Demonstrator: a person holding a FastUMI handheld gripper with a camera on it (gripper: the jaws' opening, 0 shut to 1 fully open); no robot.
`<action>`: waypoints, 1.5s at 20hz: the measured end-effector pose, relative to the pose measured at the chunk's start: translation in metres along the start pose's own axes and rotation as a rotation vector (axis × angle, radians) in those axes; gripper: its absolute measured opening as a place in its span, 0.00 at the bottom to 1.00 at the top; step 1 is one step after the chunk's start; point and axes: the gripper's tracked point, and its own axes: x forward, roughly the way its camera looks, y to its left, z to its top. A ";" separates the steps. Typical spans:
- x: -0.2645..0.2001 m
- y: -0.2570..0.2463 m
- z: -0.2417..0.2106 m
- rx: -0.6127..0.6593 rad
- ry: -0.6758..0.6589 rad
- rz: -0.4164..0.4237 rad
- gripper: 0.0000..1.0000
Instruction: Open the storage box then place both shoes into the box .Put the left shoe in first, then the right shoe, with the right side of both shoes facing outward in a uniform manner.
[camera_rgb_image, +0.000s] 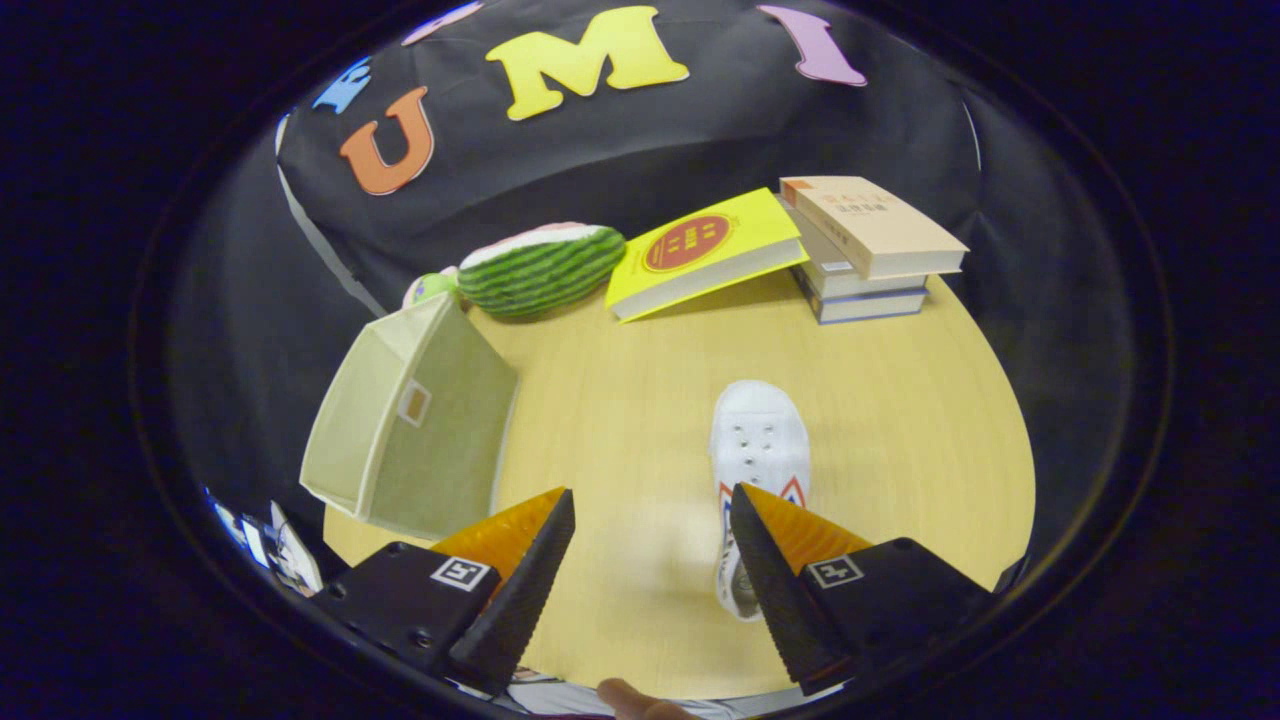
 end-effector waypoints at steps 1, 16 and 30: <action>0.002 -0.012 -0.004 0.012 0.014 -0.011 0.99; 0.056 -0.090 -0.062 0.029 0.253 -0.081 0.69; 0.058 -0.079 -0.062 0.296 0.250 0.149 0.08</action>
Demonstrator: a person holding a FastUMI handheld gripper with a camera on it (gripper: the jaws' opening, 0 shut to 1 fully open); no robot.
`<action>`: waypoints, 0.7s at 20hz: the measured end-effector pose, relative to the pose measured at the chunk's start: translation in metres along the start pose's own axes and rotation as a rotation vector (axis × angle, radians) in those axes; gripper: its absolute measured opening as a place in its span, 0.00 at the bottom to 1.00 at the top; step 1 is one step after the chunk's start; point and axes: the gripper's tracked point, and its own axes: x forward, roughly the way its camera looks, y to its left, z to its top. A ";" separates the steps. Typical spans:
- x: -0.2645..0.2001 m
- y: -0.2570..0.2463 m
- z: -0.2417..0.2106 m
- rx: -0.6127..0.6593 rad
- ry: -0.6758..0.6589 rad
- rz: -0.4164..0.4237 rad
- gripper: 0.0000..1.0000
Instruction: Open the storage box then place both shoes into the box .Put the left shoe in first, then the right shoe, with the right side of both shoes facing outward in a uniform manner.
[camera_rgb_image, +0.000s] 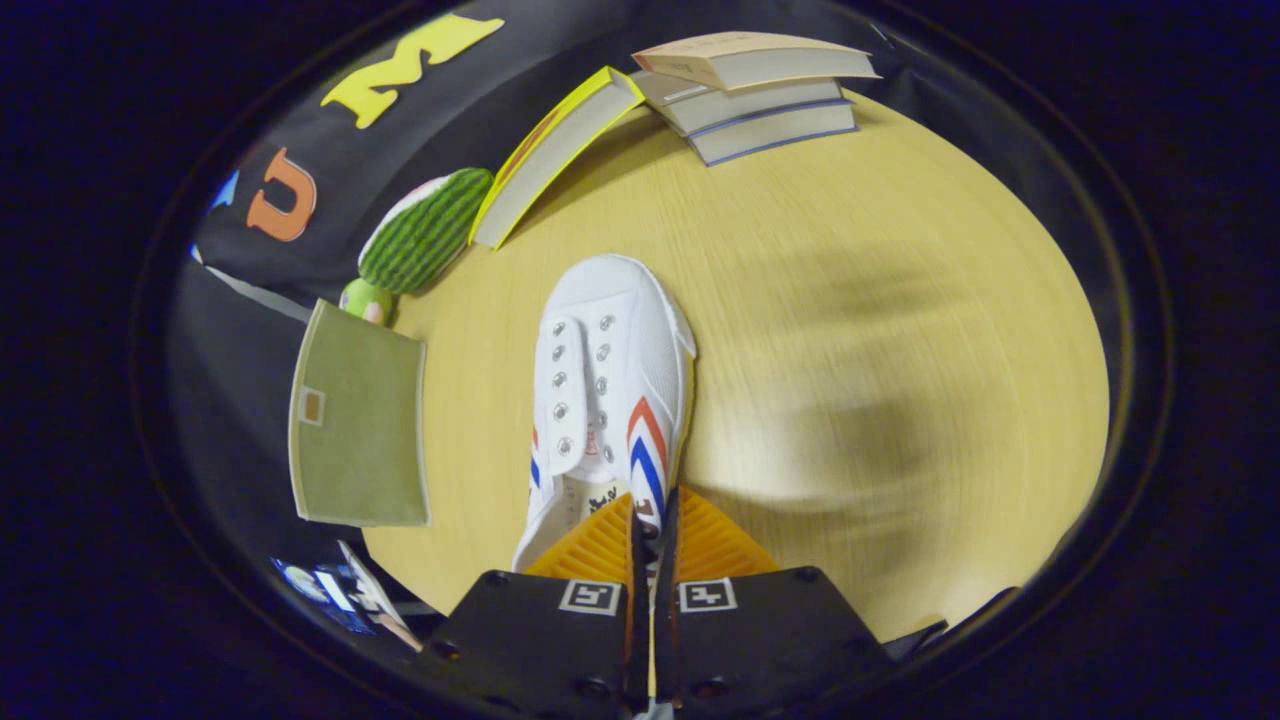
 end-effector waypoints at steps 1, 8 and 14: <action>-0.002 0.002 0.000 -0.002 -0.002 0.007 0.07; -0.043 0.041 0.000 -0.063 -0.048 -0.013 0.07; -0.076 0.118 0.002 -0.075 -0.090 0.069 0.07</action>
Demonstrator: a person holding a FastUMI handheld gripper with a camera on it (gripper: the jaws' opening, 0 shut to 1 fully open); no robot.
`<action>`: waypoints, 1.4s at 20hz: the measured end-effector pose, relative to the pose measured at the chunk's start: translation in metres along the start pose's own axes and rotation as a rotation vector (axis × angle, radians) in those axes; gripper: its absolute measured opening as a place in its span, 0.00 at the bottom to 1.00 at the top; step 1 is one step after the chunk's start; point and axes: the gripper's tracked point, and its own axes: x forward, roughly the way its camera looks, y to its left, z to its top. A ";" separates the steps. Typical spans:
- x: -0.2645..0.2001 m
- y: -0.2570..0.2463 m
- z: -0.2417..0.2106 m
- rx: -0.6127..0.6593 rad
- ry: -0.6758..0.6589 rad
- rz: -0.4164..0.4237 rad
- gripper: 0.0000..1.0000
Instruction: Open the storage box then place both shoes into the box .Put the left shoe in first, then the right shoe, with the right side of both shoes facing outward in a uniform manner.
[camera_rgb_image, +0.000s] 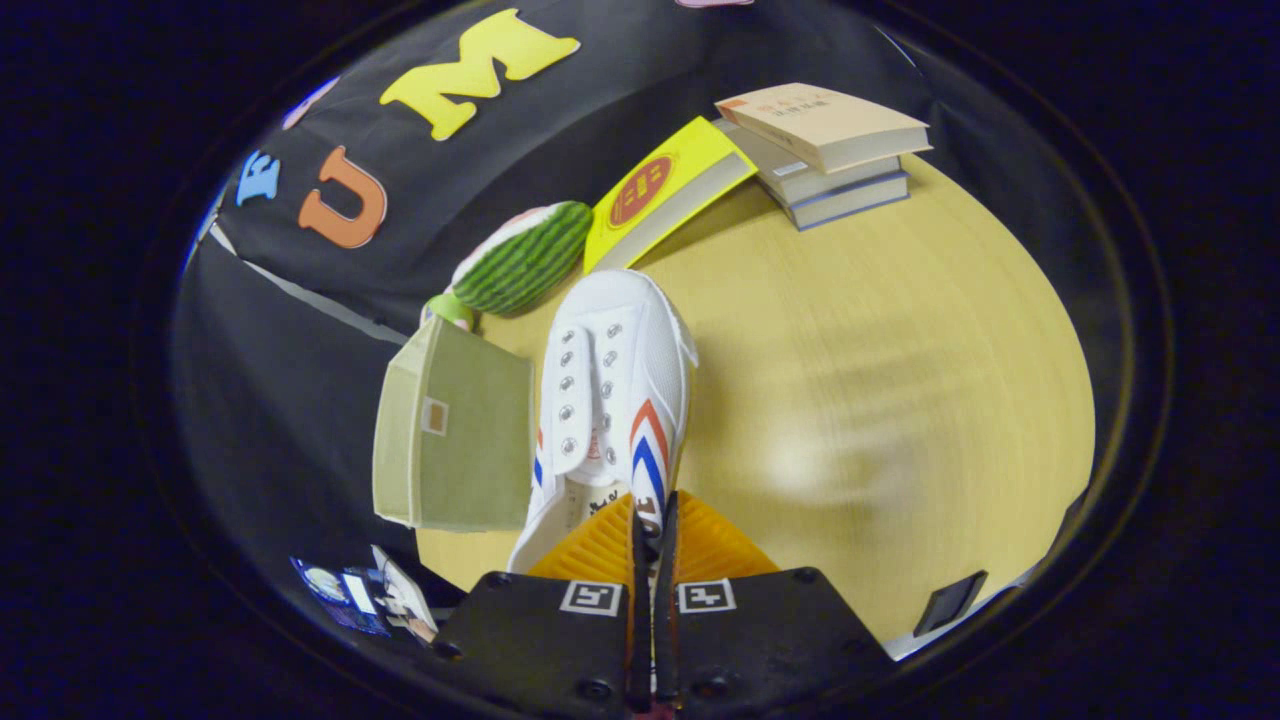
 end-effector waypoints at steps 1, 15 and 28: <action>-0.004 0.014 0.001 -0.013 -0.004 0.002 0.07; 0.041 0.215 0.006 -0.095 -0.101 0.073 0.07; 0.098 0.257 -0.009 -0.163 -0.173 -0.044 0.07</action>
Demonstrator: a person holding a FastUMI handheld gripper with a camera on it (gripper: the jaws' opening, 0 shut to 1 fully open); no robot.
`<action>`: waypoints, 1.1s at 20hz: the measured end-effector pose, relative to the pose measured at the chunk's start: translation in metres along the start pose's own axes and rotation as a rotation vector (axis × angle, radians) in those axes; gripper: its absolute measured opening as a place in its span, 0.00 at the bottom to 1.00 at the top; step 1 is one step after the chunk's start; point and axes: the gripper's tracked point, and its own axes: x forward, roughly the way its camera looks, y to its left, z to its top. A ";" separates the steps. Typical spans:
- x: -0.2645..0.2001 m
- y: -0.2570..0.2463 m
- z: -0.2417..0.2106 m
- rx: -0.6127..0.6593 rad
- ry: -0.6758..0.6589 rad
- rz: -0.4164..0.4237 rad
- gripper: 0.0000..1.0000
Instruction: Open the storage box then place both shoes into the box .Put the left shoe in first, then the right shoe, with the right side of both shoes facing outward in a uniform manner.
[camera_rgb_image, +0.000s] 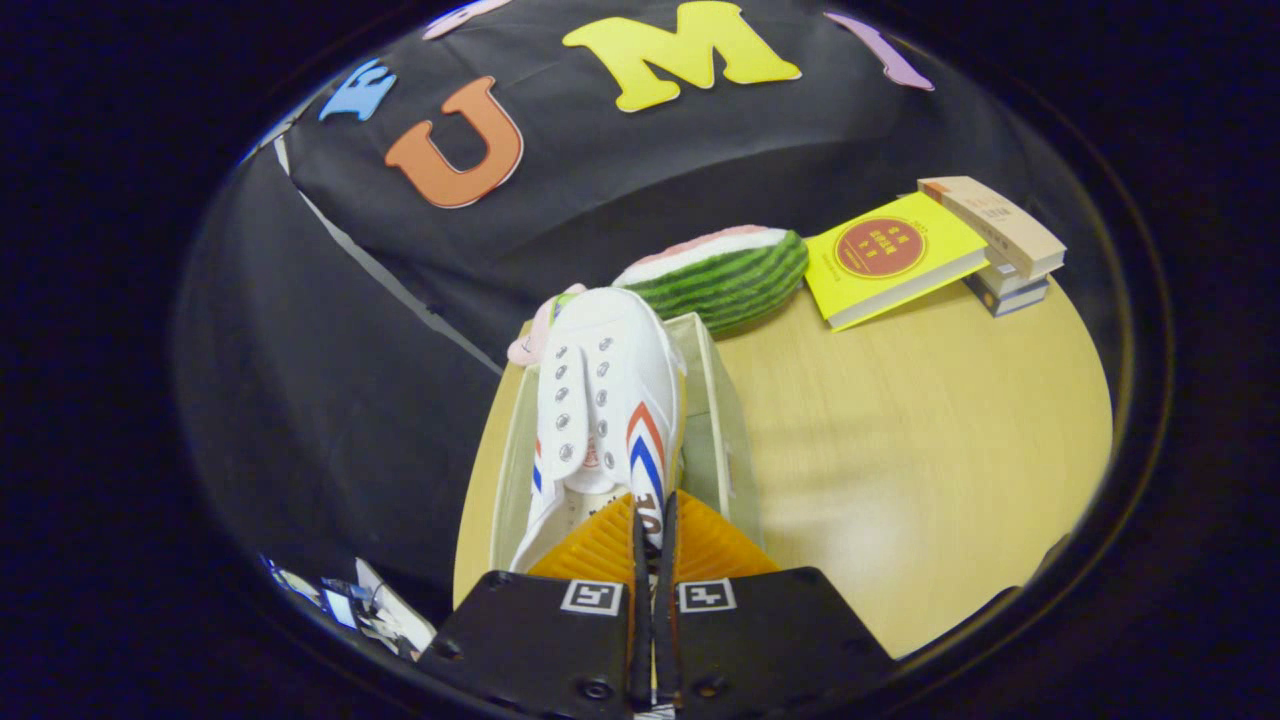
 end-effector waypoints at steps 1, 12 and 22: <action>0.002 -0.002 -0.002 -0.007 -0.011 -0.022 0.07; -0.010 -0.008 0.000 -0.145 -0.215 -0.117 1.00; -0.100 -0.033 0.003 -0.218 -0.457 -0.180 1.00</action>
